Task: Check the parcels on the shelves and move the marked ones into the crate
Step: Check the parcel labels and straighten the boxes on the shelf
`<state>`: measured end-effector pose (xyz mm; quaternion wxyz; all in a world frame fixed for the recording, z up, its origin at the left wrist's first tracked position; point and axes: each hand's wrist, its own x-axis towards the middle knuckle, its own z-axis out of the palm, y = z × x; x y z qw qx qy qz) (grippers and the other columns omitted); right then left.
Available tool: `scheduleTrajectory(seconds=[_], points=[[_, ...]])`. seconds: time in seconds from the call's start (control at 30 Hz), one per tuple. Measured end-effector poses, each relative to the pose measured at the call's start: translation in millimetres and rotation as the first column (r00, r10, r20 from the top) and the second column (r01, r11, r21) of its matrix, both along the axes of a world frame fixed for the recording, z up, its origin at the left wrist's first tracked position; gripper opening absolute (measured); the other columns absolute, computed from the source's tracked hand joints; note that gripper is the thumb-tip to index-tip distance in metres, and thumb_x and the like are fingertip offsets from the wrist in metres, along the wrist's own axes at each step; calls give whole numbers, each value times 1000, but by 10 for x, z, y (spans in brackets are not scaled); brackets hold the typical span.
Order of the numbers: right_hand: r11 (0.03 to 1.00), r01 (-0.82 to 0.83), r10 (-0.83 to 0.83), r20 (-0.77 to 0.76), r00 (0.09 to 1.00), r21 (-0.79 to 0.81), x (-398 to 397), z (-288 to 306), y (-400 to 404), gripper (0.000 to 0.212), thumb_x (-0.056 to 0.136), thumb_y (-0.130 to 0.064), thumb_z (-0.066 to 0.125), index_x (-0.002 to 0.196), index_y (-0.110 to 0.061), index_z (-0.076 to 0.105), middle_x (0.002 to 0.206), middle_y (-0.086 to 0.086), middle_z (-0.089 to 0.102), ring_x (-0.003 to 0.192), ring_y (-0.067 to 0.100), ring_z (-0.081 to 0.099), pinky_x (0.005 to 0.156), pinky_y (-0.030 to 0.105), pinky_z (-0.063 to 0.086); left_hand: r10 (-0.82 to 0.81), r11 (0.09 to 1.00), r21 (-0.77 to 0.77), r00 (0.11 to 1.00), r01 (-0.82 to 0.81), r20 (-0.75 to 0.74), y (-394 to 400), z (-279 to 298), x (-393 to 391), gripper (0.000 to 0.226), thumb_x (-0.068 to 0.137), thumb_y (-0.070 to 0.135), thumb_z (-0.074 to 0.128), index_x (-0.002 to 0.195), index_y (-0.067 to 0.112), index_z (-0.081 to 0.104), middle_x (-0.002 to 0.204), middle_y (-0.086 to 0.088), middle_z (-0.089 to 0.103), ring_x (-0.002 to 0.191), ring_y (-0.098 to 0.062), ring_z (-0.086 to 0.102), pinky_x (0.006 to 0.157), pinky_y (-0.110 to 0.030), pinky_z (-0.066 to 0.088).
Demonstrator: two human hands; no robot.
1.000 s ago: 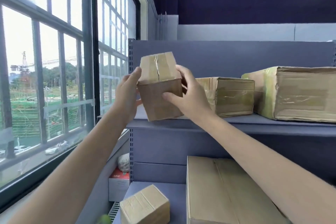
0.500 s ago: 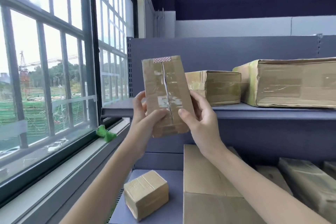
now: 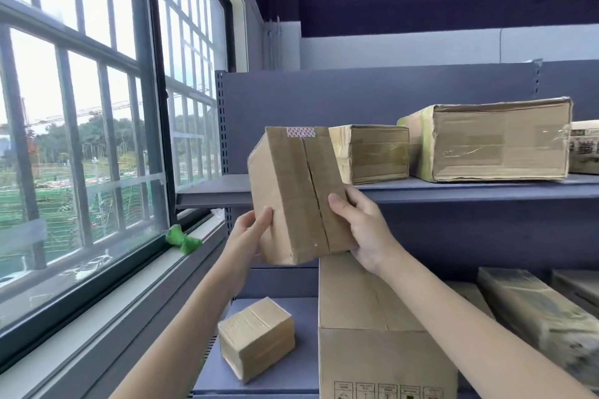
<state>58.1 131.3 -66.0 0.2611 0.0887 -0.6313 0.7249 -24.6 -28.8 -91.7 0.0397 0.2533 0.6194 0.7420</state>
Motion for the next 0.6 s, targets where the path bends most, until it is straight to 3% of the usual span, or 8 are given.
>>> scheduleTrajectory(seconds=[0.1, 0.2, 0.23, 0.3, 0.33, 0.47, 0.53, 0.6], points=[[1000, 8, -8, 13, 1000, -13, 66, -45, 54, 29, 93, -13, 49, 121, -10, 58, 101, 2, 68, 89, 15, 62, 82, 31, 50, -65, 994, 87, 997, 63, 30, 17, -3, 56, 46, 63, 43, 68, 104, 28, 53, 102, 6, 66, 90, -13, 62, 88, -37, 46], [978, 118, -124, 20, 992, 174, 135, -37, 119, 31, 94, -22, 48, 125, -22, 53, 109, -8, 63, 95, 4, 58, 87, 24, 44, -56, 989, 134, 996, 65, -66, 37, 51, 167, 55, 54, 33, 78, 104, 31, 55, 101, 7, 70, 93, -13, 65, 89, -40, 50], [962, 102, -117, 44, 992, 253, 171, -6, 118, 40, 90, -37, 52, 128, -27, 48, 118, -10, 59, 103, 3, 54, 93, 24, 41, -29, 989, 139, 994, 43, -101, 52, 79, 209, 56, 55, 33, 79, 105, 31, 55, 103, 6, 70, 95, -14, 65, 90, -41, 51], [928, 29, -78, 119, 990, 372, 196, 33, 125, 89, 68, -71, 57, 141, -28, 33, 137, -12, 47, 122, 8, 46, 106, 31, 33, 27, 990, 141, 983, -1, -184, 95, 137, 315, 53, 62, 29, 76, 110, 30, 54, 107, 4, 68, 99, -15, 65, 90, -40, 52], [915, 11, -66, 123, 990, 402, 198, 45, 122, 101, 61, -74, 61, 143, -26, 28, 139, -10, 47, 124, 10, 46, 106, 33, 35, 34, 990, 144, 975, -1, -222, 117, 165, 361, 53, 67, 28, 74, 115, 29, 52, 110, 4, 67, 99, -13, 64, 90, -37, 51], [991, 2, -9, 53, 999, 135, 259, 108, 168, 60, 68, -41, 60, 122, -17, 53, 105, -2, 67, 92, 11, 64, 69, 21, 51, -47, 981, 173, 966, 93, -253, 106, 307, 421, 44, 85, 39, 57, 127, 32, 47, 129, 5, 57, 113, -13, 56, 95, -40, 46], [998, -58, 57, 40, 998, 18, 292, 81, 211, 54, 69, -38, 58, 117, -14, 58, 98, 2, 68, 86, 14, 65, 63, 23, 53, -48, 988, 135, 976, 78, -212, 69, 341, 390, 50, 77, 51, 53, 124, 35, 46, 132, 1, 54, 119, -21, 53, 96, -48, 43], [997, -79, 78, 52, 996, 19, 322, 31, 225, 48, 72, -36, 61, 115, -15, 59, 97, 2, 68, 87, 16, 64, 62, 25, 53, -103, 991, 69, 975, 118, -199, 44, 315, 352, 62, 73, 57, 57, 125, 26, 47, 122, -4, 60, 108, -26, 60, 85, -50, 49]])
